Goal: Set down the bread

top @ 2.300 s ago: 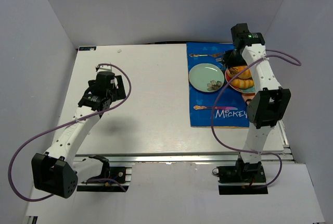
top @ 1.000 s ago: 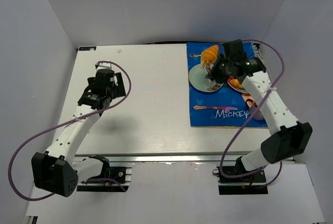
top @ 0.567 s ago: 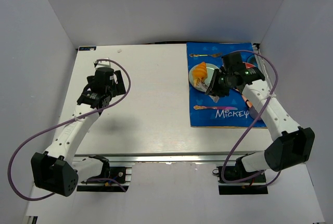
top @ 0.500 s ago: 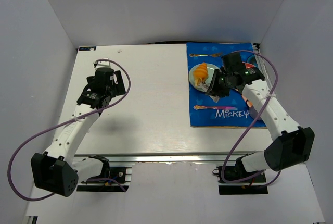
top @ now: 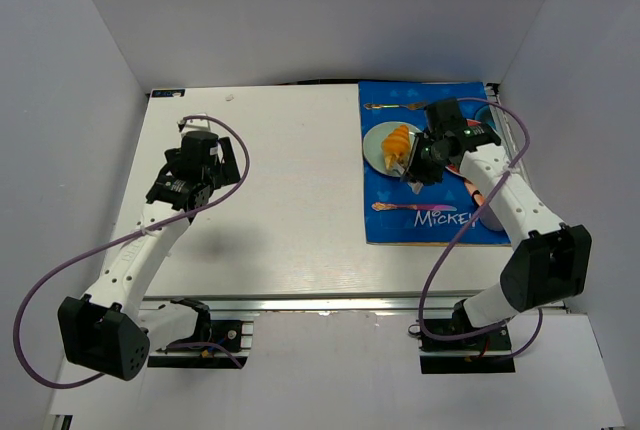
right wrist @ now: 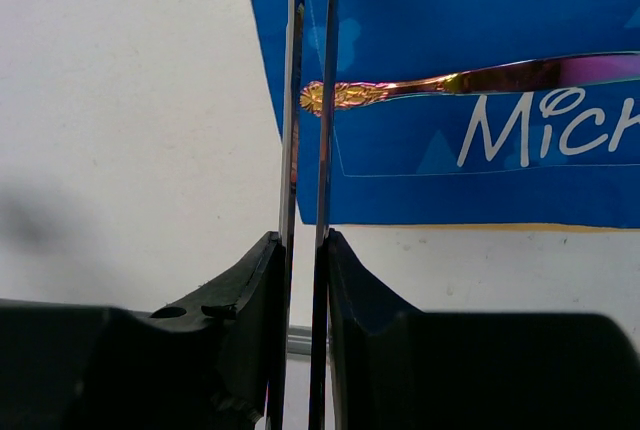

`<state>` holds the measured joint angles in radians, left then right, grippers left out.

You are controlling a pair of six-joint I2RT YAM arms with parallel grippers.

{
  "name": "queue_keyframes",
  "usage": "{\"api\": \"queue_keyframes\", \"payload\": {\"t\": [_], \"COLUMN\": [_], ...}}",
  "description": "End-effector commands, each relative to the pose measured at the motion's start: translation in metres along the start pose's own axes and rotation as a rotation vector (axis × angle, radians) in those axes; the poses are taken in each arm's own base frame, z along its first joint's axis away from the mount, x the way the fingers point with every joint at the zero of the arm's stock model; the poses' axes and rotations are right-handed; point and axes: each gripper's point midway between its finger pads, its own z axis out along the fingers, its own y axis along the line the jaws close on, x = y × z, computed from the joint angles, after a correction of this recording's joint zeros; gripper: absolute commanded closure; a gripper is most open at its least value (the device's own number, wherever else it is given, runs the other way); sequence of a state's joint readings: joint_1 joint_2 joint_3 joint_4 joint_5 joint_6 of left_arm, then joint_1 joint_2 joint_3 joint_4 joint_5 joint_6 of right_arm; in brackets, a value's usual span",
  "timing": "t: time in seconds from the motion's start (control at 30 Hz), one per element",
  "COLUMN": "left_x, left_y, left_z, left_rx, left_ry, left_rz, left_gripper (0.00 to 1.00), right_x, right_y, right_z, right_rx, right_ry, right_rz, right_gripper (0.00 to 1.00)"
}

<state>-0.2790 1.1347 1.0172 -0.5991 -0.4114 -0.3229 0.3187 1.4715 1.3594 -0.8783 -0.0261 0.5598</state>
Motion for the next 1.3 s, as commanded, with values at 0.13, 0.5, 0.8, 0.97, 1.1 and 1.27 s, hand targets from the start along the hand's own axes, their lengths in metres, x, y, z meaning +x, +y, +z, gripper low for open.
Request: {"api": "queue_keyframes", "payload": {"t": [0.13, 0.5, 0.8, 0.97, 1.1, 1.27], "left_x": [-0.018, -0.015, -0.018, -0.02, -0.02, -0.021], "left_y": [0.005, 0.004, 0.001, 0.0, 0.001, 0.002], "left_z": [-0.012, -0.007, -0.002, -0.002, -0.003, -0.004], "left_rx": [-0.022, -0.027, -0.027, -0.028, -0.031, -0.033], "left_ry": [-0.051, -0.037, -0.034, -0.034, -0.034, -0.037], "left_rz": [-0.024, -0.024, -0.025, -0.022, -0.018, -0.019], "left_gripper": [0.02, 0.02, 0.02, 0.02, 0.02, 0.02], "right_x": [-0.035, -0.044, -0.051, -0.048, -0.048, -0.049], "right_y": [0.008, 0.002, -0.003, -0.001, 0.0, 0.002], "right_z": [0.002, 0.009, -0.001, -0.002, -0.003, -0.006], "right_rx": [-0.027, -0.007, 0.028, 0.02, 0.01, 0.004], "right_ry": [-0.084, -0.095, -0.115, -0.106, -0.107, -0.111], "right_rz": [-0.013, -0.007, -0.006, -0.008, -0.001, 0.004], "right_gripper": [1.0, 0.97, 0.67, 0.59, 0.59, 0.56]}}
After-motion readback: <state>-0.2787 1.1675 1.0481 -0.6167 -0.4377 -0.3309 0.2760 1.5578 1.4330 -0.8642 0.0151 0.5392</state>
